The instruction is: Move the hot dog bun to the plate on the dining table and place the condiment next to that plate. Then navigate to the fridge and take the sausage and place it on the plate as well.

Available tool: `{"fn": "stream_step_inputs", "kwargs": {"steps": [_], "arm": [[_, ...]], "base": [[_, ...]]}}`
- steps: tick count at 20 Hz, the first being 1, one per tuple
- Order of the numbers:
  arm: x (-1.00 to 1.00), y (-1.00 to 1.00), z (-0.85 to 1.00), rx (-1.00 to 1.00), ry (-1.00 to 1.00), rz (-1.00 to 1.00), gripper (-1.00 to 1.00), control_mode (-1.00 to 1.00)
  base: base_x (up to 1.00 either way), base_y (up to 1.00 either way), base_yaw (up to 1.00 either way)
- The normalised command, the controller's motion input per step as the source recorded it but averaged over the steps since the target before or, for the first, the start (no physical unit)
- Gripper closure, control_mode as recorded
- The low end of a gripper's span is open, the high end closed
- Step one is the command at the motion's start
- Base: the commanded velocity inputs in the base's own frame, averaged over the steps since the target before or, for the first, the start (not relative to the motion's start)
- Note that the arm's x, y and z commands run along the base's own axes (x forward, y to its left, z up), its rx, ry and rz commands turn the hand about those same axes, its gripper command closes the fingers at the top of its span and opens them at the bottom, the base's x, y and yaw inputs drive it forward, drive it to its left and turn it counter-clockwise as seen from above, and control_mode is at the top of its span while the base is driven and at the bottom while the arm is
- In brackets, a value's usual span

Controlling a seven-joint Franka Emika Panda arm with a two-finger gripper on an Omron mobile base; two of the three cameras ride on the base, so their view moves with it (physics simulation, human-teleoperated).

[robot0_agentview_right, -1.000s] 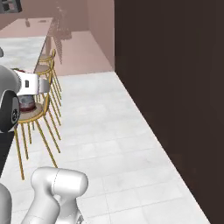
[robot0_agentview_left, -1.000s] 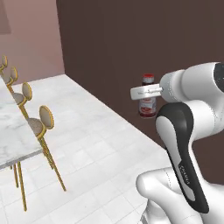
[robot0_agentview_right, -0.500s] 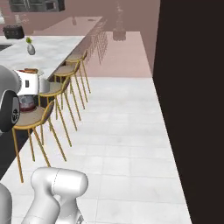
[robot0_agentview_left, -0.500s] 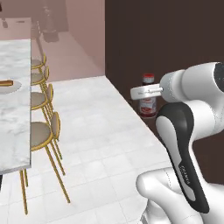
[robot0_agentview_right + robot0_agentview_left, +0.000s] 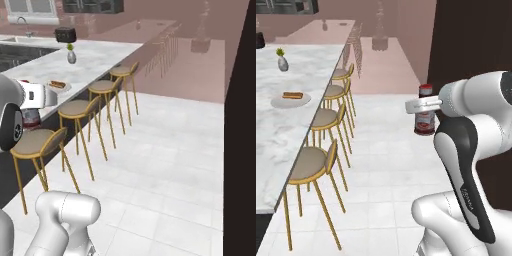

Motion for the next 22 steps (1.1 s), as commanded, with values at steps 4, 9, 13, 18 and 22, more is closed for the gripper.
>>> {"fn": "stream_step_inputs", "kwargs": {"steps": [4,9,13,18,22], "arm": [[0.00,0.00,0.00,0.00,0.00,0.00,1.00,1.00],[0.00,0.00,0.00,0.00,0.00,0.00,1.00,1.00],[0.00,0.00,0.00,0.00,0.00,0.00,1.00,1.00],[0.00,0.00,0.00,0.00,0.00,0.00,1.00,1.00],[0.00,0.00,0.00,0.00,0.00,0.00,1.00,1.00]], "base": [[0.84,-0.57,0.50],[0.71,-0.65,0.49],[0.41,-0.89,0.44],[0.42,-0.79,0.48],[0.31,-0.84,0.47]]}}
